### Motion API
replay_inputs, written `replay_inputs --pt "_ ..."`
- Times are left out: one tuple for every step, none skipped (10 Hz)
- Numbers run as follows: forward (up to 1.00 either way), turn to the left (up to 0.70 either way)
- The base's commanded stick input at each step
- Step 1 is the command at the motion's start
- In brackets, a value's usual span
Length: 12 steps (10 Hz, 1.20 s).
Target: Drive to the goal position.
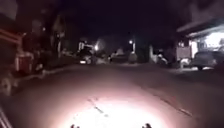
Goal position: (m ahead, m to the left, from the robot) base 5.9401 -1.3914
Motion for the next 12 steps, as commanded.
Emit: replay_inputs --pt "0.85 0.00" --pt "0.85 0.00" --pt "0.85 0.00" --pt "0.85 0.00" --pt "0.85 0.00" --pt "0.85 0.00" --pt "0.85 0.00" --pt "0.85 0.00" --pt "0.85 0.00" --pt "0.85 0.00" --pt "0.85 0.00" --pt "0.85 0.00"
